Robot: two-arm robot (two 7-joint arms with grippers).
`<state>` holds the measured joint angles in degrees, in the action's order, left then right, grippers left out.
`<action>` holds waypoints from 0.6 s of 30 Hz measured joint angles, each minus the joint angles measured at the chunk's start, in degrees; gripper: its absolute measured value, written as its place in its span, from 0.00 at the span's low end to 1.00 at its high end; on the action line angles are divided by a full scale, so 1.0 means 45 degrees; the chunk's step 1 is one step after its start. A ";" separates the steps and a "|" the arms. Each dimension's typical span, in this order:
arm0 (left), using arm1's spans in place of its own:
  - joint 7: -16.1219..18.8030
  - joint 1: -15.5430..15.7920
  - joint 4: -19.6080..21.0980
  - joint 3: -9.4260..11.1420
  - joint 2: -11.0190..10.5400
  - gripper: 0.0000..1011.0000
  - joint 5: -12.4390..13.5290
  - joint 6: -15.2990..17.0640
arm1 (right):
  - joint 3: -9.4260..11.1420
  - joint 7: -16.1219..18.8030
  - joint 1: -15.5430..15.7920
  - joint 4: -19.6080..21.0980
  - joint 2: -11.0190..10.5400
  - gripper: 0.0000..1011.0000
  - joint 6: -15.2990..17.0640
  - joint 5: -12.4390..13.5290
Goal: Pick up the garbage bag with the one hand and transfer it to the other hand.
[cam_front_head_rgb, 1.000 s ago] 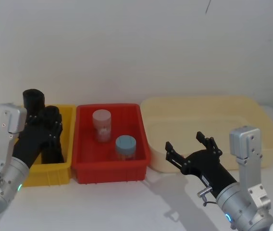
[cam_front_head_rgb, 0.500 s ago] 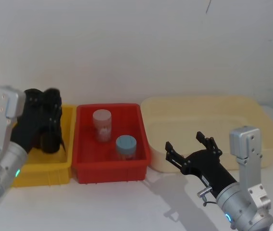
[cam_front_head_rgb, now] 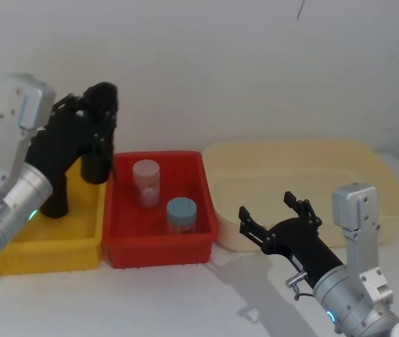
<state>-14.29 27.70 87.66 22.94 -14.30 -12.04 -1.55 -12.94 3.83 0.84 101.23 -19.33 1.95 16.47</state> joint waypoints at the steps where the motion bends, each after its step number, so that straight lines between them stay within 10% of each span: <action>1: -0.0174 0.0122 0.0071 0.0071 0.0017 0.37 -0.0023 0.0031 | 0.0000 0.0000 0.0000 0.0000 0.0000 0.99 0.0000 0.0000; 18: -0.2212 0.1296 -0.0359 0.1076 0.0764 0.37 -0.0843 0.0014 | 0.0000 0.0000 0.0000 0.0000 0.0000 0.99 0.0000 0.0000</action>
<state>-24.24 33.53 86.05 27.79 -10.86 -15.83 -1.49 -12.94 3.83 0.84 101.23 -19.33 1.95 16.47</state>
